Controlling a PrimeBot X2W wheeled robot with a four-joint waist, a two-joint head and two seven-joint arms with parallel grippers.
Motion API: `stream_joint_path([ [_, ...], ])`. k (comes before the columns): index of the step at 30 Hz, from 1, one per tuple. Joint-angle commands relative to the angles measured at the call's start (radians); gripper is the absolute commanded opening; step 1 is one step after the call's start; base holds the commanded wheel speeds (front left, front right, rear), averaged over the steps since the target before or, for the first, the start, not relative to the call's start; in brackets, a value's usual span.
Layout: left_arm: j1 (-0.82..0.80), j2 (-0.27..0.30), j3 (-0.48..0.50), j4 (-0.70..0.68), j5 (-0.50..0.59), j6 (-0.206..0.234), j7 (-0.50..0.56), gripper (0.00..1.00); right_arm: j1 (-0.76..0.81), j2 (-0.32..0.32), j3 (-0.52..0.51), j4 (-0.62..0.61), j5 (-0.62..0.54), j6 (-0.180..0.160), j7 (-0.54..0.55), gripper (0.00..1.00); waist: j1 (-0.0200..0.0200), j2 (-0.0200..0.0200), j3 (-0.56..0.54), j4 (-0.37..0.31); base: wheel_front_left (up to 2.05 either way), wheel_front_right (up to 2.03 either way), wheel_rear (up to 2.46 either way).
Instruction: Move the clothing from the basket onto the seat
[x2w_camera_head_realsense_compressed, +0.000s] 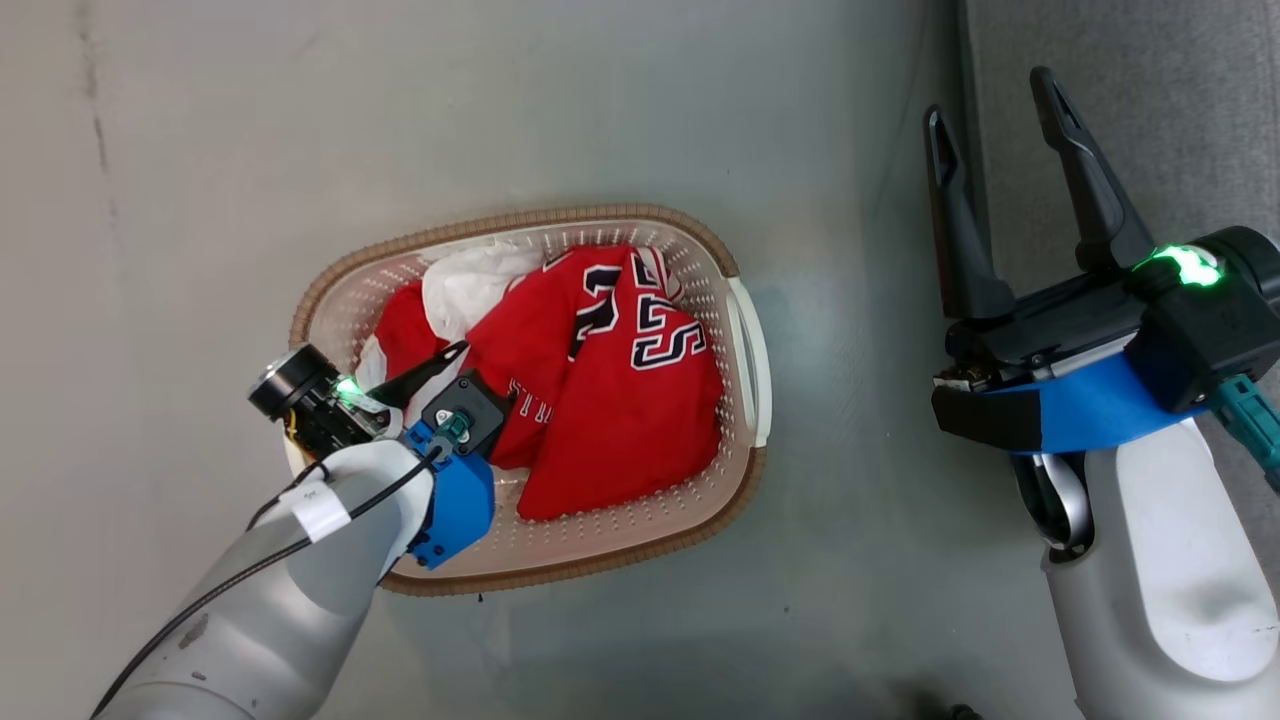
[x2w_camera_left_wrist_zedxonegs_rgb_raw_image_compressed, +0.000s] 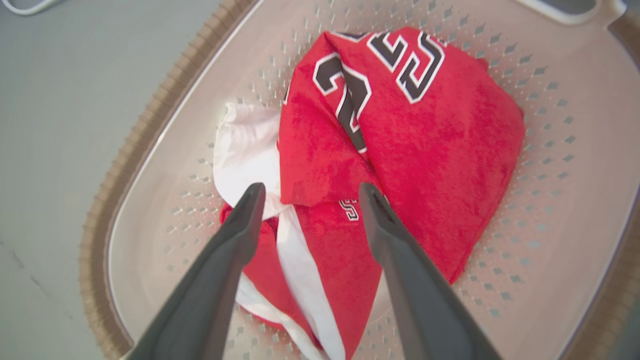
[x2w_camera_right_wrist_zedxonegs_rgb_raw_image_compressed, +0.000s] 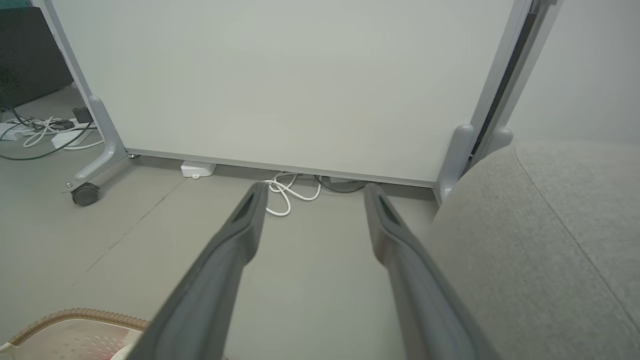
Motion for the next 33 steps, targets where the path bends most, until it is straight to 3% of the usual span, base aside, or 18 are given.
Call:
stream_joint_path([
  [1,-0.037,0.001,-0.035,0.045,-0.005,-0.001,0.021,1.00,-0.023,-0.004,-0.002,-0.012,-0.010,0.000,-0.005,1.00,-0.0003,0.0001,0.045,-0.004,0.00,0.00,0.00],
  [15,-0.200,-0.003,-0.256,0.148,0.008,-0.001,0.257,1.00,-0.059,0.000,-0.022,-0.079,-0.028,0.000,-0.005,1.00,-0.0003,0.0001,0.213,-0.012,0.00,0.00,0.00],
  [33,-0.311,-0.035,-0.320,0.158,-0.011,0.008,0.328,1.00,-0.048,0.010,-0.020,-0.223,-0.058,0.000,-0.004,1.00,-0.0003,0.0001,0.360,-0.036,0.00,0.00,0.00],
])
